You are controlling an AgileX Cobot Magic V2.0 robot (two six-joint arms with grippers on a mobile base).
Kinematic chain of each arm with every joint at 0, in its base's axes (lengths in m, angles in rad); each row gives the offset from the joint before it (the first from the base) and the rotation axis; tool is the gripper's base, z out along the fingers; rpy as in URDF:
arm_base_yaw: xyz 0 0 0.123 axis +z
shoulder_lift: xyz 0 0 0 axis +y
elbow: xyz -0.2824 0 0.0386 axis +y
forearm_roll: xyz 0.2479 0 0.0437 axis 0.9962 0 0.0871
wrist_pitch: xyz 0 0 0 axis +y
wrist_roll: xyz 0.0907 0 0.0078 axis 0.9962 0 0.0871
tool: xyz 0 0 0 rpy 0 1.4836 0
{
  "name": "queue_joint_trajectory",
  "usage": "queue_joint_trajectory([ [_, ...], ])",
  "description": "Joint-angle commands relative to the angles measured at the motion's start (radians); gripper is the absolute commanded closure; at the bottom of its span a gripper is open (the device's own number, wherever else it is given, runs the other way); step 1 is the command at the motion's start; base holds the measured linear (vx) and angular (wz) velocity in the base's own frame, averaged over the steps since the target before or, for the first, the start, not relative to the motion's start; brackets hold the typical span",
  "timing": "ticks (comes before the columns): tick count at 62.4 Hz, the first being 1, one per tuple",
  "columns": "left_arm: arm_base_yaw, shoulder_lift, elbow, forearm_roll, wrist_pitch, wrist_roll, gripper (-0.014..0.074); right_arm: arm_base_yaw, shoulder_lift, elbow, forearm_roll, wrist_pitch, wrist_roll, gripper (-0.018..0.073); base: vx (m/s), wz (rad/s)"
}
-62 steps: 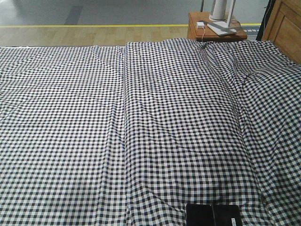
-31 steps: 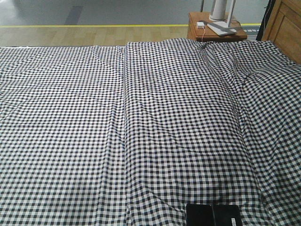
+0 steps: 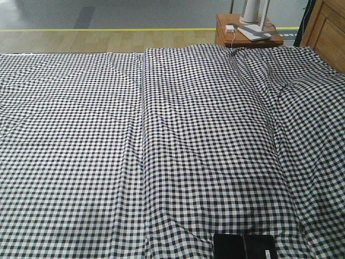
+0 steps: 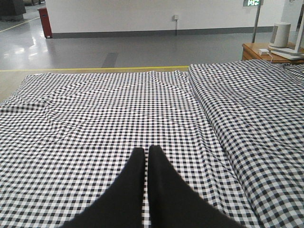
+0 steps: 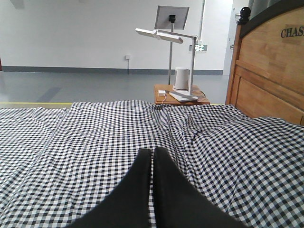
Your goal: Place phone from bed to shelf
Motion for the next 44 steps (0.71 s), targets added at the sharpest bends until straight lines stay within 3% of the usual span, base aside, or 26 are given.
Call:
queue_joint_trajectory([
  [1,0.000,-0.008,0.007,-0.009,-0.070,0.000,0.0595,-0.004,-0.008,0.009,-0.007,-0.079,-0.004,0.0564,0.00,0.00],
  [15,0.000,-0.008,0.007,-0.009,-0.070,0.000,0.0595,-0.004,-0.008,0.007,-0.007,-0.127,-0.004,0.0564,0.00,0.00],
  [29,0.000,-0.008,0.007,-0.009,-0.070,0.000,0.0595,-0.004,-0.008,-0.001,-0.006,-0.382,-0.005,0.0564,0.00,0.00],
  [44,0.000,-0.008,0.007,-0.009,-0.070,0.000,0.0595,-0.004,-0.004,-0.181,-0.006,-0.414,-0.051,0.0564,0.00,0.00],
])
